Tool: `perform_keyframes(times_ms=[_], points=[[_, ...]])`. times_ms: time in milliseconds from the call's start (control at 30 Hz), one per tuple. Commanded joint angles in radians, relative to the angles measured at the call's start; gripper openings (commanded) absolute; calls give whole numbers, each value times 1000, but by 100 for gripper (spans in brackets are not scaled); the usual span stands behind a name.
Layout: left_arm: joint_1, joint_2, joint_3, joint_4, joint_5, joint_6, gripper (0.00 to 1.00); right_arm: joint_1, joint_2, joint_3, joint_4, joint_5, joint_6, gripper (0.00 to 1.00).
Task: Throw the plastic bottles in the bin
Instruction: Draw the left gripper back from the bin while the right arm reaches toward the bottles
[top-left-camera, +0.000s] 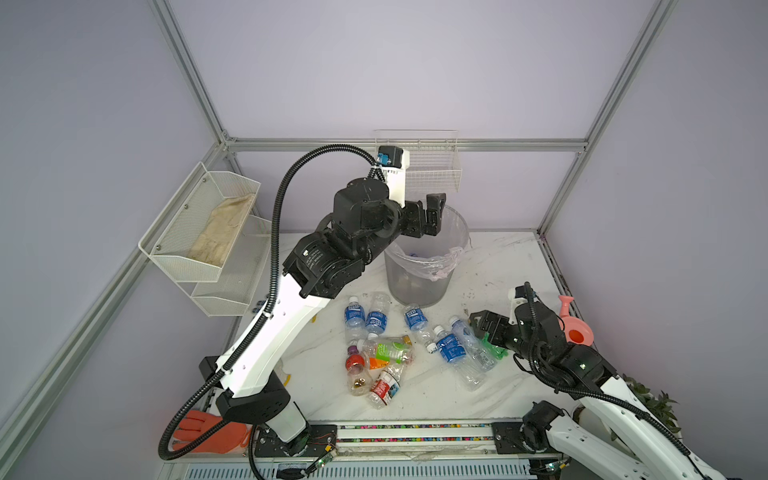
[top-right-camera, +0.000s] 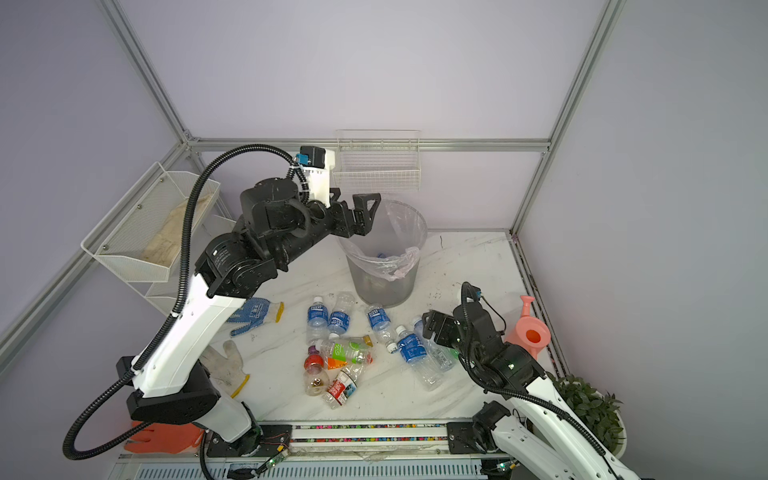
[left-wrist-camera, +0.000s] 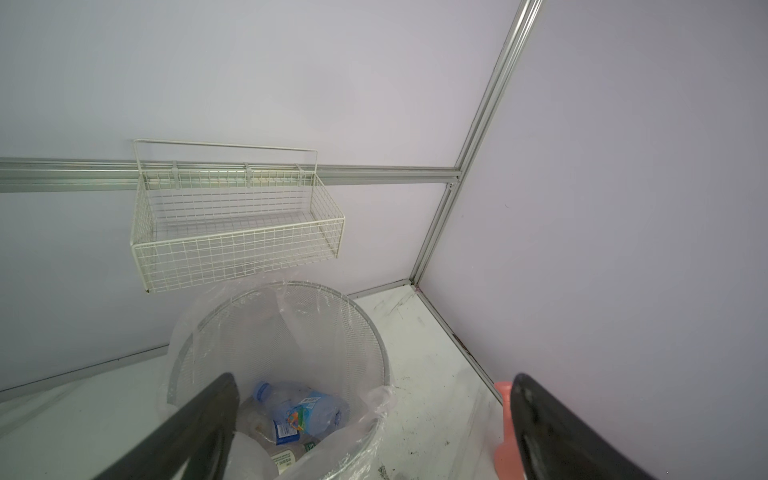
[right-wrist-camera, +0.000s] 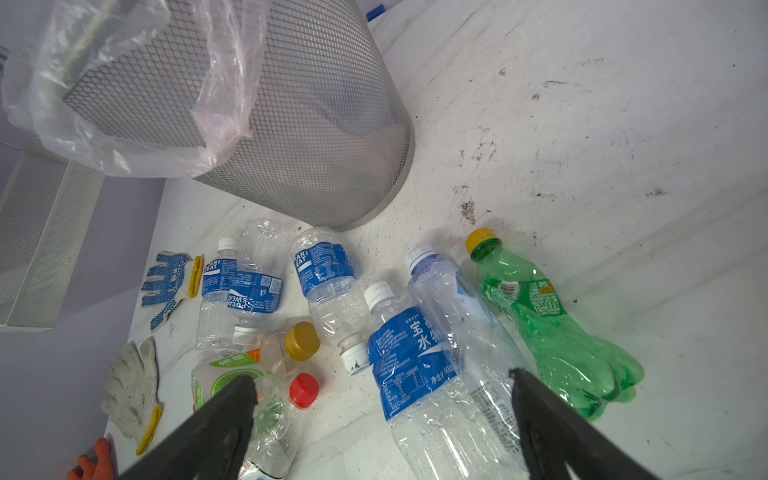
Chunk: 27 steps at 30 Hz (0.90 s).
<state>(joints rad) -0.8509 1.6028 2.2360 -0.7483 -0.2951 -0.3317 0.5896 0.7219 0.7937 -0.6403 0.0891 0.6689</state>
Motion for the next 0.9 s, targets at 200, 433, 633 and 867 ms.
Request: perform_keyframes(times_ms=[200,433,633,867], points=[[-46,-113,-160,49,-40,39,100,-2,68,12,-11,-7,-10,97],[-59,-180,-281,76,-48,24,100,0,125,10,-3,-39,-35,97],[-62,-298,-437,105,-53,-11,100,0,143,-2,11,-60,-48,97],[-63,-433,-663,122,-84,-78,100,3,177,-1,37,-89,-73,97]])
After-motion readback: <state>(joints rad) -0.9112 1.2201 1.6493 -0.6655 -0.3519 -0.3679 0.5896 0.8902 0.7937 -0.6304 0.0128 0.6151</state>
